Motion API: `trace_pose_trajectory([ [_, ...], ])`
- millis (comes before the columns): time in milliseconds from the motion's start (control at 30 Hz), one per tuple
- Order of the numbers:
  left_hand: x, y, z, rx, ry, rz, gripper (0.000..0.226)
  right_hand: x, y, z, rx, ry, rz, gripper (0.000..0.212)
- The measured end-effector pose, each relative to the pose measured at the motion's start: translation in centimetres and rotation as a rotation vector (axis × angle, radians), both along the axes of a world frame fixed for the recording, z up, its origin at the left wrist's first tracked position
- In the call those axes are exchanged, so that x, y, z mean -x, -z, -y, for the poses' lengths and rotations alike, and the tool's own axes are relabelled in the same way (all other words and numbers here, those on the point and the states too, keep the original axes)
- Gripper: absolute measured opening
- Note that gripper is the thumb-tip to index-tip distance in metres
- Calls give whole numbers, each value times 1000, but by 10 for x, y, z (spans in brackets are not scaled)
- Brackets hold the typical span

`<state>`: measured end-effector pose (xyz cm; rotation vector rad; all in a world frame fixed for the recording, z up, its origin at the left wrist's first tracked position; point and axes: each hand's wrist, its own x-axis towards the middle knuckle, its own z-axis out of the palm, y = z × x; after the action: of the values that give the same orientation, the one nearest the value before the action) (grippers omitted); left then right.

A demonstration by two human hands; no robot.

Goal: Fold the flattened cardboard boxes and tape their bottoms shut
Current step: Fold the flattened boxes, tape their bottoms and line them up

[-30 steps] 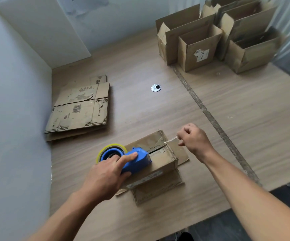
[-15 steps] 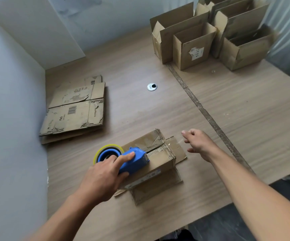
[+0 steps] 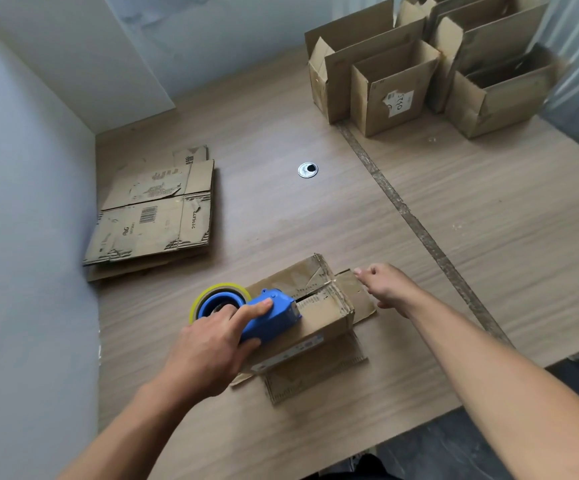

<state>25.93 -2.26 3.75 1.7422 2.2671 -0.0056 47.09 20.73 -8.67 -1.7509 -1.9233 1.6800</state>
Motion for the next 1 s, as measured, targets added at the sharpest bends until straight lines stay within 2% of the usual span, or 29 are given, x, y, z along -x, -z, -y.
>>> trace_pose_trajectory([
  [133,-1,-1,-1,-8,-3,17,59,14,6,14,-110,-207,147,44],
  [200,-1,-2,-1,-5,-6,17,59,21,11,23,-87,-242,129,43],
  [333,-1,-2,-2,-8,-7,22,59,25,29,31,-4,-142,-55,42],
  [400,-2,-2,-3,-8,-7,20,60,20,27,28,76,-97,-55,38],
  [467,-3,-2,-3,-11,-10,23,60,12,23,24,176,-36,-32,58],
  [500,-2,-1,-2,-14,-9,27,60,7,20,22,161,-25,4,64],
  [567,-1,0,-2,-22,-3,38,61,4,23,23,104,27,-72,51],
  [633,0,0,-2,-31,7,41,61,9,30,33,105,101,-263,25],
  [667,0,0,-1,-26,7,37,61,11,34,38,69,95,-301,13],
  [700,1,1,-1,-20,7,30,60,12,34,41,20,50,-306,10],
  [733,1,1,-1,-14,9,19,60,10,30,40,-28,-14,-281,15],
  [800,3,1,-1,-8,14,16,60,2,11,27,-163,-148,-203,39],
  [867,5,0,-1,-3,30,26,56,-7,-24,12,-317,-296,-241,61],
  [933,7,-3,-2,12,45,38,55,-8,-59,5,-421,-590,-256,88],
  [1000,10,-6,-4,36,46,61,58,1,-77,4,-520,-923,-146,110],
])
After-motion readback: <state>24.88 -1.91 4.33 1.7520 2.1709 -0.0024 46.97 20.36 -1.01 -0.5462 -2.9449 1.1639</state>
